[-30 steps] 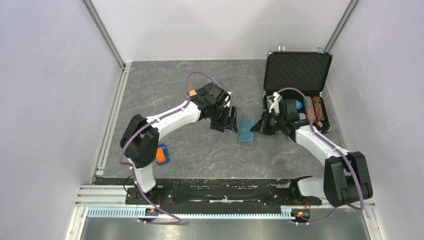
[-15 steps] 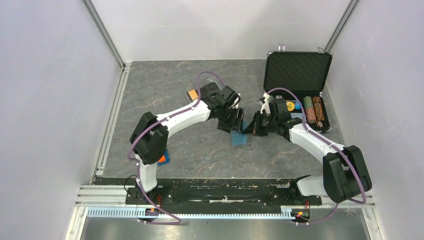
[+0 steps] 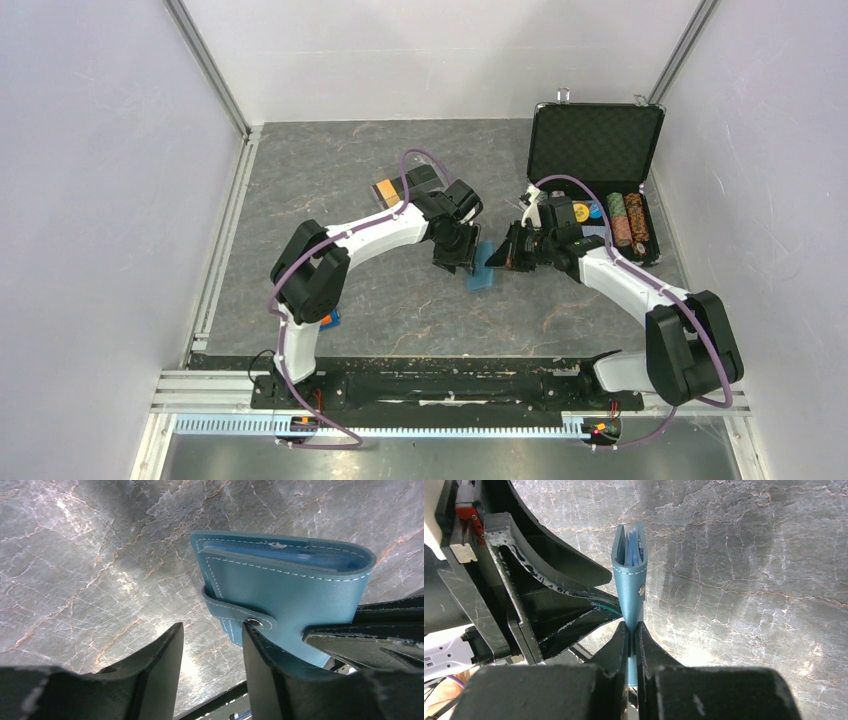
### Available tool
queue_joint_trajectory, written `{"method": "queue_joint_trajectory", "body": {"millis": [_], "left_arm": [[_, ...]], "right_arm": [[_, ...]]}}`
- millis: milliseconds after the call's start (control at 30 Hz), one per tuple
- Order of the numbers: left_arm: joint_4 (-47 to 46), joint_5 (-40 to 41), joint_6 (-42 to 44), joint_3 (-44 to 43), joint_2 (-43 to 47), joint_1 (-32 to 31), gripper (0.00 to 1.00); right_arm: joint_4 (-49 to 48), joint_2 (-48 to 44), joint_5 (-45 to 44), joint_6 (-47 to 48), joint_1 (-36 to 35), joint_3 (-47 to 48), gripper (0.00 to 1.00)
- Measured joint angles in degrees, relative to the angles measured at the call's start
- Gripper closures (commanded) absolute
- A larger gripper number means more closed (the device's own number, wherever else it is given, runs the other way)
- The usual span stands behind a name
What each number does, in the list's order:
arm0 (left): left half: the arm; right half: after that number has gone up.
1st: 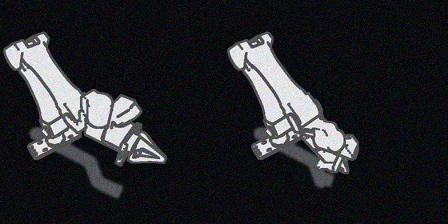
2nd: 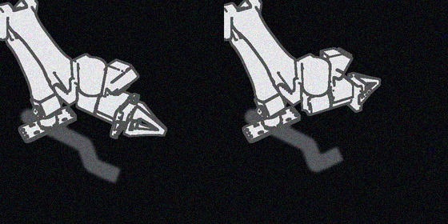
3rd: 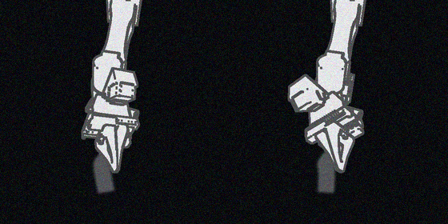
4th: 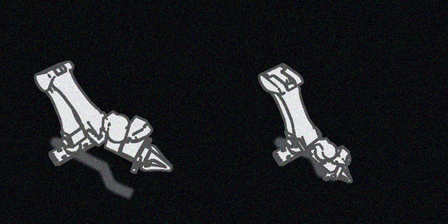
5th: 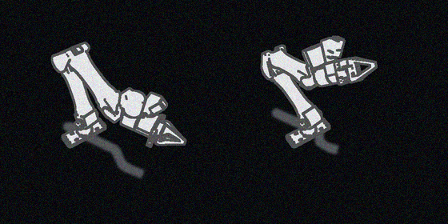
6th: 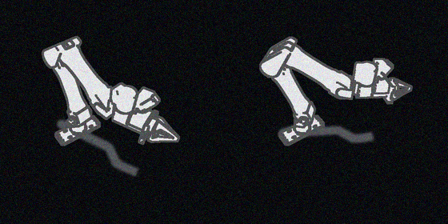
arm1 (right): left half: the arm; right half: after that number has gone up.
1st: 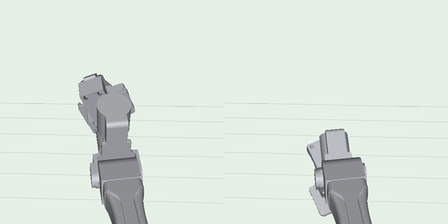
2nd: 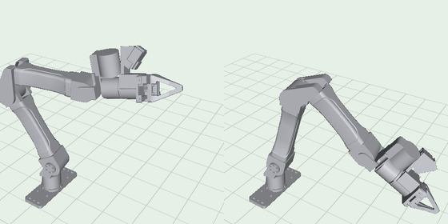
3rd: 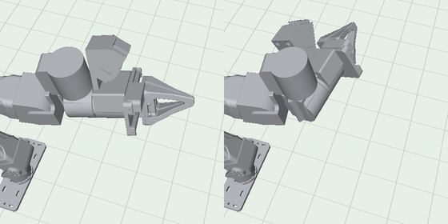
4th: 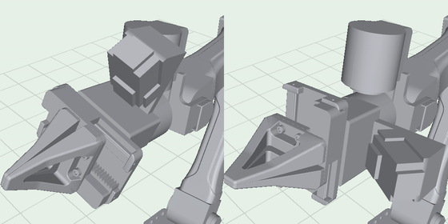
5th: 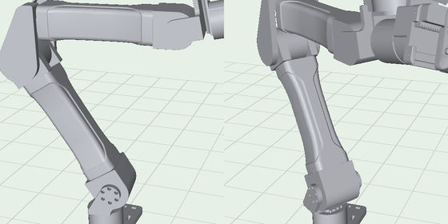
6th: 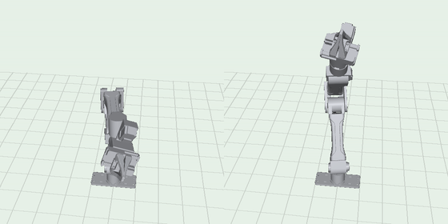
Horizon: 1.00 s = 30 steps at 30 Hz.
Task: Put the credit cards into the card holder
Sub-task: Pick up the card holder from the center of the board, then open the card holder.
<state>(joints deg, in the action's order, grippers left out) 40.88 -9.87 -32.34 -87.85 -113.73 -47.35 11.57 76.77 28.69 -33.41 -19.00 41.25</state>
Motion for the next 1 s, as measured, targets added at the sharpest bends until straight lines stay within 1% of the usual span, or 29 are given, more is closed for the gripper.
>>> {"method": "queue_joint_trajectory", "body": {"millis": [67,200,533,700,833,1000], "left_arm": [[0.13,0.46,0.04,-0.02,-0.02,0.0,0.35],[0.07,0.35,0.07,-0.02,0.0,0.02,0.33],[-4.68,0.26,-0.04,2.23,4.66,0.0,0.4],[-6.19,0.35,-0.07,2.34,5.05,0.0,0.41],[-6.71,0.48,-0.09,2.38,5.11,0.0,0.46],[-6.71,0.26,-0.11,2.38,4.85,-0.02,0.49]], "right_arm": [[-0.07,0.0,0.09,0.0,0.0,0.0,1.0],[-0.07,0.02,0.09,0.02,0.0,-0.02,1.0],[-0.76,0.87,1.86,0.0,-0.02,-0.02,1.0],[-0.76,0.92,2.56,0.0,-0.02,-0.02,1.0],[-0.76,0.94,2.64,0.0,-0.02,-0.02,1.0],[-0.79,0.98,2.8,0.0,-0.02,-0.02,1.0]]}}
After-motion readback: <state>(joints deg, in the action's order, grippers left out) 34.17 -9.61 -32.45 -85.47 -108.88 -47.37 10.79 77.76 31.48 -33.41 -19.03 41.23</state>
